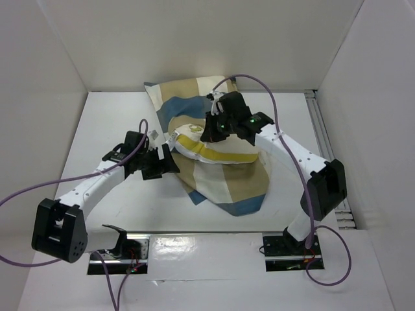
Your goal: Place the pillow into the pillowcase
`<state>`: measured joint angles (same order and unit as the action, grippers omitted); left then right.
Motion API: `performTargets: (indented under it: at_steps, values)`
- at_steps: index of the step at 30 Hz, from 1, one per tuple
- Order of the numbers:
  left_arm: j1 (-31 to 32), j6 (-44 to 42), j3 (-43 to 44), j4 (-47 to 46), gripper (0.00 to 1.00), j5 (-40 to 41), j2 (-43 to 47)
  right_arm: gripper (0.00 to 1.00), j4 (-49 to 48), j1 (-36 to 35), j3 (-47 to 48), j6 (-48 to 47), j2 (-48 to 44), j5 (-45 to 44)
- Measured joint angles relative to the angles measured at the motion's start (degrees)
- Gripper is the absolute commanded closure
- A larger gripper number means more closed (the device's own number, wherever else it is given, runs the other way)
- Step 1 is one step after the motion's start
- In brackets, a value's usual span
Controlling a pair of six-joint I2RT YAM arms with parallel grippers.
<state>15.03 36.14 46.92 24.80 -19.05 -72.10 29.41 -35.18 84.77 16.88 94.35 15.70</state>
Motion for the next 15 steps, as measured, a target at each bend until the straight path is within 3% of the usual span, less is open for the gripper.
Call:
performTargets:
  at_steps: [6,9,11,12,14,15]
  values:
    - [2.9,0.0,-1.2,-7.1,0.00,0.5,-2.1,1.00,0.5,0.4,0.6,0.0,-0.7,3.6]
    - [5.3,0.0,-1.4,-10.6,0.00,4.4,-3.9,1.00,0.9,1.0,0.6,-0.1,-0.7,5.1]
    - [6.4,0.2,-1.4,-13.2,0.10,7.1,-6.1,1.00,1.3,1.4,0.7,0.0,-0.5,5.8]
    - [6.6,0.3,-1.4,-14.3,0.19,7.6,-7.0,1.00,1.5,1.4,0.9,0.0,-0.3,6.1]
    - [6.6,1.2,-1.6,-17.1,1.00,7.8,-8.6,1.00,1.6,1.8,1.2,0.2,0.3,6.4]
    - [6.6,1.7,-1.6,-18.0,1.00,8.0,-9.1,1.00,1.7,2.0,1.5,0.2,0.6,6.7]
